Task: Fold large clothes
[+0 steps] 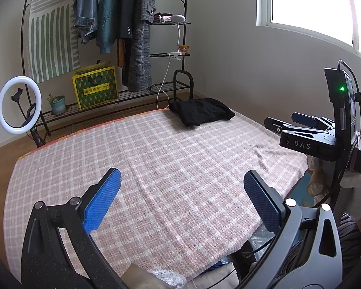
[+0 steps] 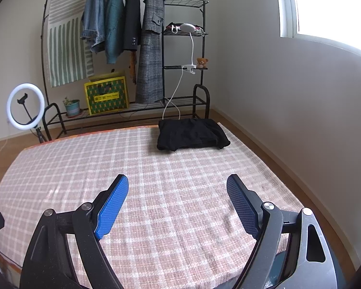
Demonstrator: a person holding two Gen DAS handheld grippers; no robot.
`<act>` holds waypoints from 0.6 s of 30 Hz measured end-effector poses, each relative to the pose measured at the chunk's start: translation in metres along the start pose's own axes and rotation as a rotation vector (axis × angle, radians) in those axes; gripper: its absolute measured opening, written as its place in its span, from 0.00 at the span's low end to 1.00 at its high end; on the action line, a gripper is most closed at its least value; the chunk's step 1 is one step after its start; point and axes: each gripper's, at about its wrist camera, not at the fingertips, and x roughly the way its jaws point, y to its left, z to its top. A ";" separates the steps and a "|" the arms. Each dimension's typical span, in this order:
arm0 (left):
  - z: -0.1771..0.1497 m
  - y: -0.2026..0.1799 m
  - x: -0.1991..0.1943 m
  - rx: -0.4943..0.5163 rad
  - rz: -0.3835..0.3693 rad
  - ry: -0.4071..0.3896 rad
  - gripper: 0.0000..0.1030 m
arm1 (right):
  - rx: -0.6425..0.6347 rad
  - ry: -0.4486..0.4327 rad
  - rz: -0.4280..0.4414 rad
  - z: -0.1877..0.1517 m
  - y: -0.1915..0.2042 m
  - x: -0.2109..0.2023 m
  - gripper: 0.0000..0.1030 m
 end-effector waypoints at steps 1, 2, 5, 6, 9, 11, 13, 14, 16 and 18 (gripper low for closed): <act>0.000 0.001 0.000 0.001 -0.001 0.000 1.00 | 0.000 0.000 0.000 0.000 0.000 0.000 0.81; 0.000 0.001 0.000 0.000 -0.002 0.000 1.00 | 0.002 0.000 0.000 0.000 0.000 0.000 0.81; 0.000 0.001 0.000 -0.001 -0.003 0.001 1.00 | 0.006 0.001 0.006 0.000 0.000 0.001 0.81; 0.000 0.001 0.000 0.000 -0.002 0.001 1.00 | 0.004 0.001 0.006 0.000 0.001 0.001 0.81; 0.000 0.000 -0.001 -0.008 0.001 0.004 1.00 | -0.003 0.003 0.008 0.000 0.001 0.003 0.81; 0.000 0.000 -0.001 -0.011 0.003 0.004 1.00 | -0.005 0.006 0.011 -0.001 0.002 0.002 0.81; 0.000 0.001 -0.001 -0.009 0.003 0.004 1.00 | -0.007 0.007 0.010 -0.002 0.002 0.002 0.81; 0.001 0.000 -0.001 -0.013 0.005 0.004 1.00 | -0.008 0.008 0.010 -0.002 0.002 0.002 0.81; 0.001 0.000 -0.002 -0.016 0.003 0.004 1.00 | -0.008 0.008 0.012 -0.001 0.001 0.002 0.81; 0.002 0.000 -0.003 -0.028 0.002 0.002 1.00 | -0.007 0.008 0.014 -0.001 0.001 0.003 0.81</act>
